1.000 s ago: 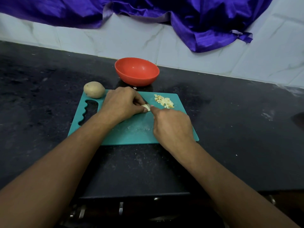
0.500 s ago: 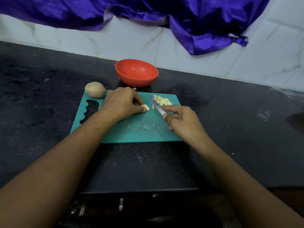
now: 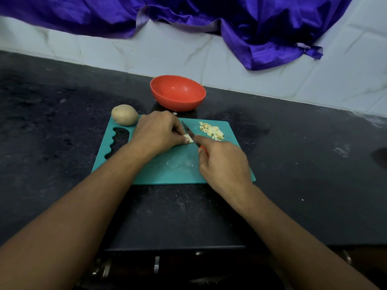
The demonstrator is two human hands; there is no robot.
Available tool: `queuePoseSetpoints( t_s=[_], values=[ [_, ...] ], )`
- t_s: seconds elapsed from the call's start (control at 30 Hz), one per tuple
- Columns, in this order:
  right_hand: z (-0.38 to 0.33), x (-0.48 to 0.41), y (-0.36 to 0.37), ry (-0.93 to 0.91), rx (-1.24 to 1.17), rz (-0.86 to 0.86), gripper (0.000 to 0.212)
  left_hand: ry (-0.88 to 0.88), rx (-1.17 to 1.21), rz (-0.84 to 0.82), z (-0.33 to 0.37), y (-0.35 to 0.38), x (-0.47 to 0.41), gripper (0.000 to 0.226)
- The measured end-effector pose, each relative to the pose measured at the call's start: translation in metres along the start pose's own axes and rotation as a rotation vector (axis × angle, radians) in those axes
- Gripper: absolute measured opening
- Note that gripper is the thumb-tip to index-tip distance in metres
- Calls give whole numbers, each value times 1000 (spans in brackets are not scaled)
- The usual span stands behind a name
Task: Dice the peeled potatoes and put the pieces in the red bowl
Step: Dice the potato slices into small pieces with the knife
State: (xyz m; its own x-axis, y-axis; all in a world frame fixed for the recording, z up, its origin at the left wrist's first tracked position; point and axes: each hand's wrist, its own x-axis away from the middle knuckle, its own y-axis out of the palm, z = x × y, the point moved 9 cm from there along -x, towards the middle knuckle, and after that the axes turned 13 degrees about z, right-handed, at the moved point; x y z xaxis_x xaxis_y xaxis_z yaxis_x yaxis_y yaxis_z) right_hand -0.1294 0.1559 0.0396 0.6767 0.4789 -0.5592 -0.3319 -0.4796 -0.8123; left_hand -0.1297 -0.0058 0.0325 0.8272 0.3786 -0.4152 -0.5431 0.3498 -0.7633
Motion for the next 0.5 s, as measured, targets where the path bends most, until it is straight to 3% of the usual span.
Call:
queuePoseSetpoints(
  t_s=[0.33, 0.43, 0.5],
  values=[
    [-16, -2, 10, -132, 264, -163, 52, 13, -21, -2, 0, 1, 0, 16],
    [-12, -1, 8, -139, 247, -179, 52, 12, -16, 5, -1, 2, 0, 18],
    [5, -2, 5, -20, 104, -169, 45, 16, -15, 9, -1, 1, 0, 19]
  ],
)
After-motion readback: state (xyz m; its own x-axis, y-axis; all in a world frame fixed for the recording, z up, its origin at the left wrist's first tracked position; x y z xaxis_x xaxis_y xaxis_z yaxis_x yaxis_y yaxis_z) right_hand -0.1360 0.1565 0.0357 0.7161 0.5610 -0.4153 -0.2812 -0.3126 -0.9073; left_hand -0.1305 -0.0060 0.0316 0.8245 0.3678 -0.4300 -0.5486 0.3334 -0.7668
